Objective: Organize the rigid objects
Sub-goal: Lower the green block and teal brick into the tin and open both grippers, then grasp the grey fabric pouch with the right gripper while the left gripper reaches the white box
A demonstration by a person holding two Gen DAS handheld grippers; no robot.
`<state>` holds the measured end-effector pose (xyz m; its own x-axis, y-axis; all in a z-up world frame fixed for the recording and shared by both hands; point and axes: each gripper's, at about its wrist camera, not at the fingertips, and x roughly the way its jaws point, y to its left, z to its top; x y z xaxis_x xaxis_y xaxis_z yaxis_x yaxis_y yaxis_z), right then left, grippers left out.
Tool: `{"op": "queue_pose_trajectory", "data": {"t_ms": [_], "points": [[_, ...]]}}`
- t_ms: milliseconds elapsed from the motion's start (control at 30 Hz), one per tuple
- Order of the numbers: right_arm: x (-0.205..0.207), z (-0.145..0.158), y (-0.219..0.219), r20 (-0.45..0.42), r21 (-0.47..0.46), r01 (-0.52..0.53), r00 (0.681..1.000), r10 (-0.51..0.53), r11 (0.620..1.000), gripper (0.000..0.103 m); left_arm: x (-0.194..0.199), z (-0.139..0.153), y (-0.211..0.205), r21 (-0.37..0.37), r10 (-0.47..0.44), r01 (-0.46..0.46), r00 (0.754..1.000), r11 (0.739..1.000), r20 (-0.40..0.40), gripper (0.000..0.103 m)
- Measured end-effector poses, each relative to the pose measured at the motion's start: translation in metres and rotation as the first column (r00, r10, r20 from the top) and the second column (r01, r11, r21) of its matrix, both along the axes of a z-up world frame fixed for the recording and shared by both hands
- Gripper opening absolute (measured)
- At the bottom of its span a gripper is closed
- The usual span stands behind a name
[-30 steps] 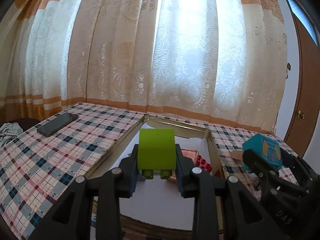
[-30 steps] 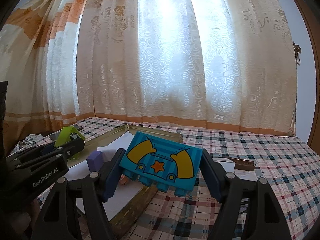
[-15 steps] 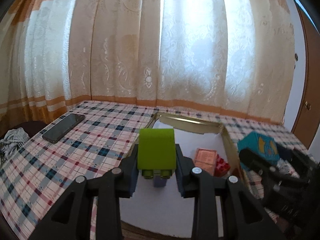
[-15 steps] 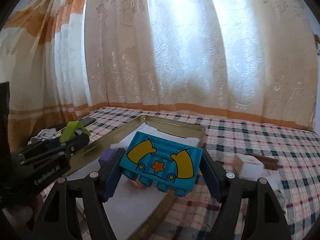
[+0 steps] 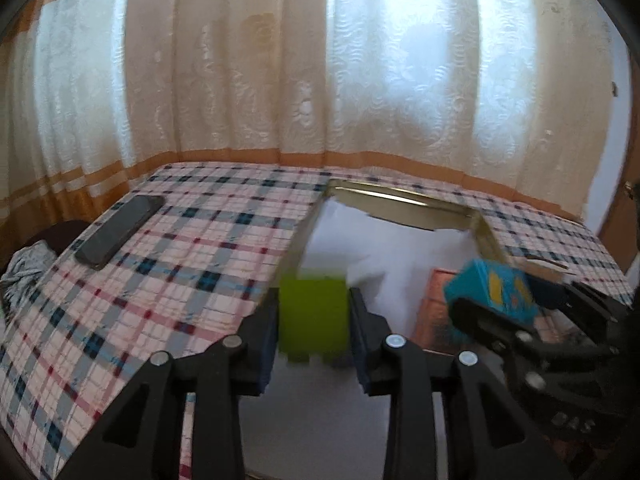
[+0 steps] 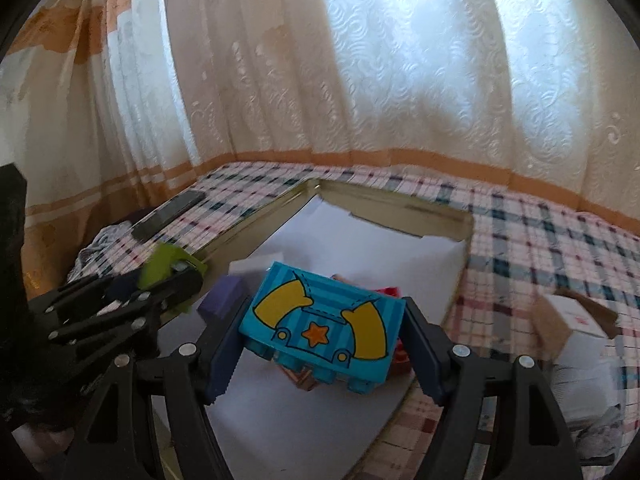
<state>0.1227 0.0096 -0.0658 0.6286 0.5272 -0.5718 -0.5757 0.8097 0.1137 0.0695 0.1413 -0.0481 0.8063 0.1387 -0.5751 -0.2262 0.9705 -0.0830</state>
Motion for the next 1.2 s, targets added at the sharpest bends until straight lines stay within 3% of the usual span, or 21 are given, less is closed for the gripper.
{"op": "queue_pose_trajectory", "data": {"t_ms": [100, 167, 400, 633, 933, 1100, 1200], "points": [[-0.009, 0.005, -0.007, 0.019, 0.004, -0.006, 1.0, 0.006, 1.0, 0.087, -0.007, 0.004, 0.005, -0.011, 0.016, -0.016, 1.0, 1.0, 0.022, 0.066], [-0.014, 0.01, -0.014, 0.027, 0.018, -0.002, 1.0, 0.002, 1.0, 0.088, -0.014, 0.007, 0.006, -0.019, 0.034, -0.034, 0.999, 0.999, 0.039, 0.08], [-0.038, 0.013, -0.058, 0.05, 0.035, 0.034, 0.998, -0.036, 0.999, 0.088, -0.026, 0.012, -0.013, -0.04, 0.024, -0.022, 0.998, 0.999, 0.051, 0.098], [-0.05, 0.016, -0.125, 0.114, -0.019, 0.168, 0.98, -0.165, 0.986, 0.088, -0.028, 0.018, -0.063, -0.028, -0.054, 0.057, 0.995, 0.998, 0.08, 0.103], [-0.043, 0.005, -0.202, 0.097, -0.053, 0.328, 0.942, -0.322, 0.943, 0.088, -0.019, 0.015, -0.117, 0.008, -0.15, 0.15, 0.987, 0.989, 0.055, 0.103], [-0.033, -0.001, -0.219, 0.058, -0.029, 0.37, 0.928, -0.368, 0.928, 0.088, -0.015, 0.013, -0.132, 0.01, -0.164, 0.164, 0.985, 0.986, 0.051, 0.103], [-0.033, -0.004, -0.213, 0.039, -0.025, 0.351, 0.936, -0.35, 0.936, 0.088, -0.012, 0.011, -0.136, 0.016, -0.172, 0.171, 0.984, 0.985, 0.043, 0.103]]}}
